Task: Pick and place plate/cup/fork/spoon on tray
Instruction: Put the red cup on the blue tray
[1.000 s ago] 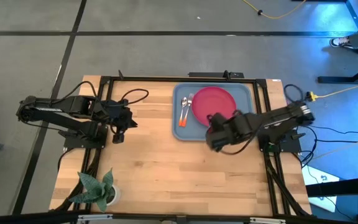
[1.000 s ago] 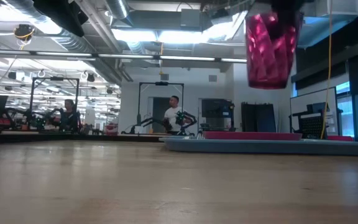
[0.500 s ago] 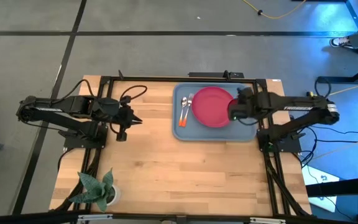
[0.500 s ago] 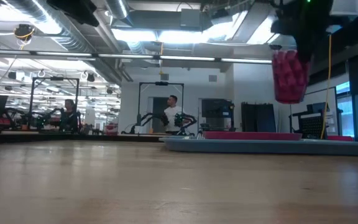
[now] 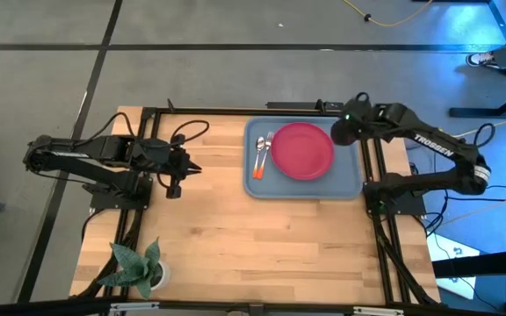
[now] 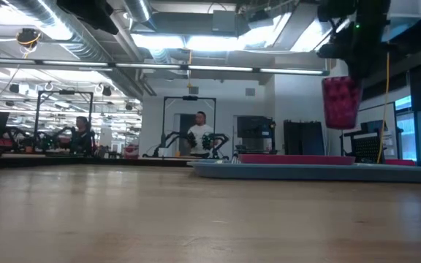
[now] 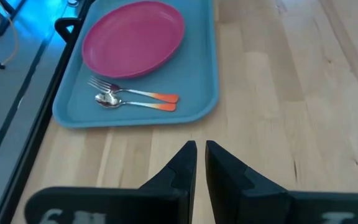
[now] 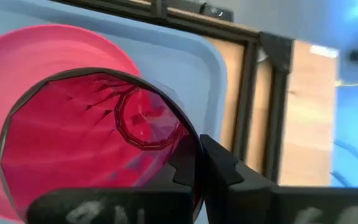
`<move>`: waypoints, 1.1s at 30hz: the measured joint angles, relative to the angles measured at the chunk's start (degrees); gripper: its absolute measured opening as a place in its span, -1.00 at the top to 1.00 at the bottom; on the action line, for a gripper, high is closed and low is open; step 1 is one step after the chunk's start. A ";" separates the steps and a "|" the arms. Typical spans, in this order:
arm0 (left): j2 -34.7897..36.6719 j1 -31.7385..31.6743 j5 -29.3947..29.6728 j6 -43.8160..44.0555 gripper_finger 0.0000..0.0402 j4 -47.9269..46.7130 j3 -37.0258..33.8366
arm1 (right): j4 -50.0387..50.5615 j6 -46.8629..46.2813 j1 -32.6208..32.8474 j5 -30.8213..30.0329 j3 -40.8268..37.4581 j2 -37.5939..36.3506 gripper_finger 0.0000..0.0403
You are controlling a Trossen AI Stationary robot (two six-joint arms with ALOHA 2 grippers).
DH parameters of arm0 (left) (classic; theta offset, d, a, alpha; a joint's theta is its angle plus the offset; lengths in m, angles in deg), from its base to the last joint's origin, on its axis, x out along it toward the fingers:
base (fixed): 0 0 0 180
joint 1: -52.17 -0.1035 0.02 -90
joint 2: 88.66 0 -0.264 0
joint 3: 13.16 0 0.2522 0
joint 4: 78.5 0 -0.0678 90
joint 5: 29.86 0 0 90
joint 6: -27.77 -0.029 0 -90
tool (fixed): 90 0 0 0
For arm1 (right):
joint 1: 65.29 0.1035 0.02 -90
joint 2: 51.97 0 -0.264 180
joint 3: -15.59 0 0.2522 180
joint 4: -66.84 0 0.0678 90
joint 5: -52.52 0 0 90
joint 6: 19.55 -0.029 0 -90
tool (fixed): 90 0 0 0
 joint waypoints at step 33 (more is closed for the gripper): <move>0.02 0.00 0.02 -5.08 0.86 -0.22 0.00 | -7.09 2.47 -19.71 6.37 0.00 11.07 0.95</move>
